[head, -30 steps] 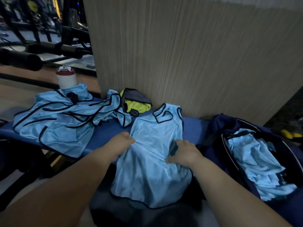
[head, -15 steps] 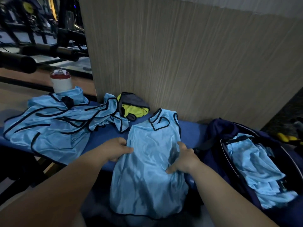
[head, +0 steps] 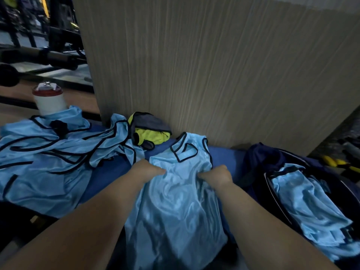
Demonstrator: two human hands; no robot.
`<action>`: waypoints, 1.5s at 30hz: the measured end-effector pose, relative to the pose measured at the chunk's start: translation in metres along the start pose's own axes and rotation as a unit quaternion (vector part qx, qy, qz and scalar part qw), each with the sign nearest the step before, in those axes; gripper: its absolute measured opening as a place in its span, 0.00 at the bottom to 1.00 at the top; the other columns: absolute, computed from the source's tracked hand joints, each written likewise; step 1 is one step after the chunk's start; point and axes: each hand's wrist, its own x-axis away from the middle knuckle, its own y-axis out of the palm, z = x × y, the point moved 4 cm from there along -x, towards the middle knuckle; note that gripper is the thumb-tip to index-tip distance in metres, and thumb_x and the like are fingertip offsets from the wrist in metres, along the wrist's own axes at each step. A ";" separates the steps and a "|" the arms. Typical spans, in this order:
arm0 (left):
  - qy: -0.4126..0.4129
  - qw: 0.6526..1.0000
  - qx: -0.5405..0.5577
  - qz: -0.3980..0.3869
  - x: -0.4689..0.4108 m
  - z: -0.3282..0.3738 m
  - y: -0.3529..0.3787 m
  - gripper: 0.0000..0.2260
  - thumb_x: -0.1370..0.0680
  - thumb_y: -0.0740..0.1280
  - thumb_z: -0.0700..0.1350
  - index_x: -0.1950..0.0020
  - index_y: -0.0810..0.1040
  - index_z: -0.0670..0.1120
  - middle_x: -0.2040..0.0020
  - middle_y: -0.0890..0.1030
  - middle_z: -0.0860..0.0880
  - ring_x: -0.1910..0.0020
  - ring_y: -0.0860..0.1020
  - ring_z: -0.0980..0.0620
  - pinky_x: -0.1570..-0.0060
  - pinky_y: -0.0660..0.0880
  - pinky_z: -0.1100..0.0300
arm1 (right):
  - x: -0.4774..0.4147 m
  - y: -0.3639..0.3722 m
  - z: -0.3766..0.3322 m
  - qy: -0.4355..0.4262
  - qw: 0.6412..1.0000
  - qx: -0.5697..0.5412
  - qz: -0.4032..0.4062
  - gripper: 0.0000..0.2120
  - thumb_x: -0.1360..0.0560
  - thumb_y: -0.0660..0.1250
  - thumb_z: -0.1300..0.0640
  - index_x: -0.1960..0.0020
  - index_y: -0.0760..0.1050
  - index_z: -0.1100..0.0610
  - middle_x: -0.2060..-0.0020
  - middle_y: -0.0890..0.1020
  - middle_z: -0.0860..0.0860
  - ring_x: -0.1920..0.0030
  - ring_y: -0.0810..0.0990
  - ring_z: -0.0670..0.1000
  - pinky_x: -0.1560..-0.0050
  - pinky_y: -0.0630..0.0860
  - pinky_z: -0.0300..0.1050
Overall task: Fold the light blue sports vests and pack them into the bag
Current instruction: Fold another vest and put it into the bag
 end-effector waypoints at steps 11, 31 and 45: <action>-0.090 0.951 0.292 -0.050 -0.005 0.009 0.016 0.18 0.23 0.69 0.50 0.39 0.78 0.39 0.45 0.81 0.38 0.49 0.80 0.40 0.47 0.78 0.48 | -0.016 0.011 -0.003 0.035 0.983 -0.155 -0.094 0.17 0.32 0.78 0.57 0.47 0.80 0.63 0.56 0.84 0.56 0.56 0.83 0.56 0.55 0.79 0.46; -0.071 0.986 0.152 0.001 -0.011 -0.002 -0.005 0.33 0.20 0.55 0.65 0.23 0.61 0.44 0.25 0.66 0.44 0.30 0.68 0.43 0.30 0.65 0.48 | -0.070 0.038 -0.073 -0.153 0.988 0.028 -0.023 0.59 0.32 0.79 0.57 0.20 0.37 0.51 0.27 0.64 0.58 0.29 0.67 0.58 0.40 0.68 0.44; -0.107 0.967 0.230 0.016 -0.003 0.001 -0.017 0.32 0.22 0.57 0.67 0.28 0.70 0.44 0.38 0.78 0.40 0.43 0.78 0.40 0.39 0.74 0.45 | -0.060 0.034 -0.066 -0.004 0.950 -0.231 -0.209 0.06 0.28 0.70 0.67 0.51 0.80 0.66 0.57 0.84 0.61 0.58 0.83 0.59 0.48 0.80 0.55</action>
